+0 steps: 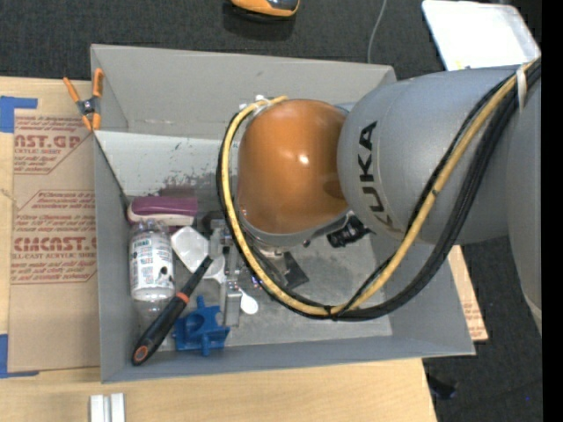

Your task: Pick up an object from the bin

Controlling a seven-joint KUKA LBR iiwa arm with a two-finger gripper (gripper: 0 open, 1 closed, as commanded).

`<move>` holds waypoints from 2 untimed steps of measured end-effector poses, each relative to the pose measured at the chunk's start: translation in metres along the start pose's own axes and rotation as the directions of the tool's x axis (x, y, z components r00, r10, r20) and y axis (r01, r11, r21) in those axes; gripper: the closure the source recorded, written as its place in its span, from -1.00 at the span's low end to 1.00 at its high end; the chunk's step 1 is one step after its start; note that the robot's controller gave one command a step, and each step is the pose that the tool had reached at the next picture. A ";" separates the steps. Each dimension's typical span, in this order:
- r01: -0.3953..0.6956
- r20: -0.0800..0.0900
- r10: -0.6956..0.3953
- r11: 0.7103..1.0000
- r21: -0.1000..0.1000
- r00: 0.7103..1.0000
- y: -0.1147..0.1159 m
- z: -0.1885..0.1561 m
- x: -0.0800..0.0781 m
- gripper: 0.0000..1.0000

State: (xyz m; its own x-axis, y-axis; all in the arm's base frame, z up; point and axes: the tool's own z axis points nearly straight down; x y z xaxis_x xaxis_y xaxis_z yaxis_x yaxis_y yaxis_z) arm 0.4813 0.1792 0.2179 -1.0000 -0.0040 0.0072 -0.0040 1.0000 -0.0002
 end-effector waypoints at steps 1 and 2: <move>-0.003 0.008 0.003 1.000 -0.002 1.000 -0.001 -0.004 -0.002 -1.00; -0.045 0.011 0.045 0.999 -0.005 0.999 0.048 0.066 -0.017 -1.00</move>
Offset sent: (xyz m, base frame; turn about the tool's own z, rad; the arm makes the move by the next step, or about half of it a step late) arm 0.0200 0.0666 -0.0985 0.0617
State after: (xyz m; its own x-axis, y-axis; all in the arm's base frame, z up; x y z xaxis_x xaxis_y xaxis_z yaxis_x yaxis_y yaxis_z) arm 0.4975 0.2268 0.1521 -0.9991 0.0412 -0.0039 0.0412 0.9991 0.0047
